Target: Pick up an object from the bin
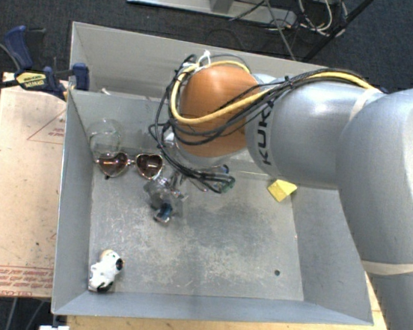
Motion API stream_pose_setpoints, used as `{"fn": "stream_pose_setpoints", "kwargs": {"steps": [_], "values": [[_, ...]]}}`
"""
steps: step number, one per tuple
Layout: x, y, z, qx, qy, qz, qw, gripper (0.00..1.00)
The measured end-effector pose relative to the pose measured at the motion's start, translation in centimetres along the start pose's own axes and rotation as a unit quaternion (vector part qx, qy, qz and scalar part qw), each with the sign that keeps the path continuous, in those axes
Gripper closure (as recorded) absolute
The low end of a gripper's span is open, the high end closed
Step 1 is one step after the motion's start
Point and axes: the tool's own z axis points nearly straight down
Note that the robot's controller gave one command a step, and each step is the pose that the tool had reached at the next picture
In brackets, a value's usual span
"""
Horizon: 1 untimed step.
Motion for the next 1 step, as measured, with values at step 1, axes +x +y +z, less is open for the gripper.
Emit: {"fn": "stream_pose_setpoints", "kwargs": {"steps": [1], "values": [[0.11,0.13,-2.04,-0.002,0.0023,0.000,1.0000,1.00]]}}
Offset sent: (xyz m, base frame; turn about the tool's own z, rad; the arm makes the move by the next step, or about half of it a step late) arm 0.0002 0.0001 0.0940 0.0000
